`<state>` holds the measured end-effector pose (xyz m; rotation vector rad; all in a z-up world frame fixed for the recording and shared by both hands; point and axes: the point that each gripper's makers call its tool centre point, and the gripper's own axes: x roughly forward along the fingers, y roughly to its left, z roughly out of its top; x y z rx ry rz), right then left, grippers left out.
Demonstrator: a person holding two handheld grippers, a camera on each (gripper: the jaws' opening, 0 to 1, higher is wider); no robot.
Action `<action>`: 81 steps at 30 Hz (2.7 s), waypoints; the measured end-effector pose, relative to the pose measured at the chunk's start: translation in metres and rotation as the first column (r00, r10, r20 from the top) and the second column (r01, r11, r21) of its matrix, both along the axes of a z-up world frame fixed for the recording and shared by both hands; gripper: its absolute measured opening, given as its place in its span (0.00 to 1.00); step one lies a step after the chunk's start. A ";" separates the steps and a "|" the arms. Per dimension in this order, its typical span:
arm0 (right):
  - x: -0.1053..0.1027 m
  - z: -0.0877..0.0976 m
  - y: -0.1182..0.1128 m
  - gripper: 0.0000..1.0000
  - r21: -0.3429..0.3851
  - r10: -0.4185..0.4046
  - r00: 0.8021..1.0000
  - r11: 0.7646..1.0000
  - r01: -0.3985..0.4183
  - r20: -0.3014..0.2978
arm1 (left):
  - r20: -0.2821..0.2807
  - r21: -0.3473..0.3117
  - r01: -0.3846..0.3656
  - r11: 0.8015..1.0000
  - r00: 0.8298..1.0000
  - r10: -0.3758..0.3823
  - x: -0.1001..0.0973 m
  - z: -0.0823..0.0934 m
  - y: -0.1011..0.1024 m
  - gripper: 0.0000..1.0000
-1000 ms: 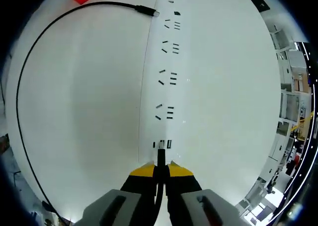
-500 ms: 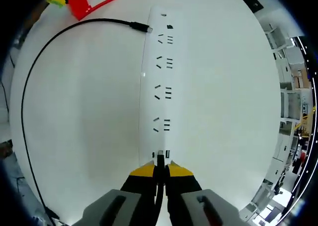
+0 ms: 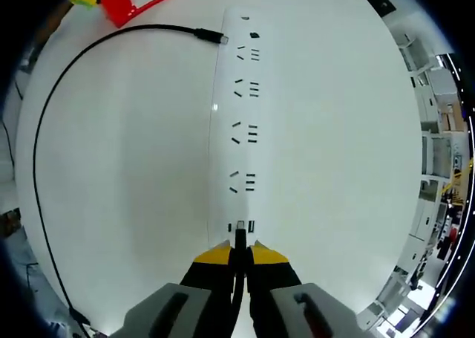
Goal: Find the data cable on the table. Grasp the USB connector end of the cable and insert it into the USB port on the table
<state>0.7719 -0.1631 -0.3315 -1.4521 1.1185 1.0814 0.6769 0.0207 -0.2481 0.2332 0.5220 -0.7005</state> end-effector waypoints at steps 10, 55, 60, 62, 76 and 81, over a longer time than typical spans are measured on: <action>0.000 -0.002 0.005 0.09 0.001 -0.003 1.000 1.000 0.003 -0.008 | -0.001 0.001 0.001 1.000 1.000 -0.001 0.001 0.000 0.000 0.31; 0.012 -0.006 0.013 0.09 0.071 -0.002 0.991 0.997 0.012 -0.132 | -0.008 0.011 0.004 1.000 1.000 -0.004 -0.003 -0.003 -0.002 0.30; 0.013 -0.009 0.013 0.09 0.066 0.003 0.990 0.998 0.007 -0.139 | -0.008 0.012 0.004 1.000 1.000 -0.004 -0.003 -0.003 -0.002 0.30; 0.013 -0.008 0.013 0.09 0.070 0.003 0.990 0.998 0.007 -0.139 | -0.007 0.011 0.004 1.000 1.000 -0.004 -0.003 -0.003 -0.002 0.30; 0.008 -0.010 0.017 0.08 0.091 0.004 0.990 0.996 0.009 -0.144 | -0.010 0.015 0.005 1.000 1.000 -0.005 -0.003 -0.003 -0.002 0.30; 0.004 -0.012 0.018 0.08 0.096 -0.001 0.990 0.995 0.014 -0.138 | -0.008 0.013 0.004 1.000 1.000 -0.004 -0.003 -0.002 -0.001 0.30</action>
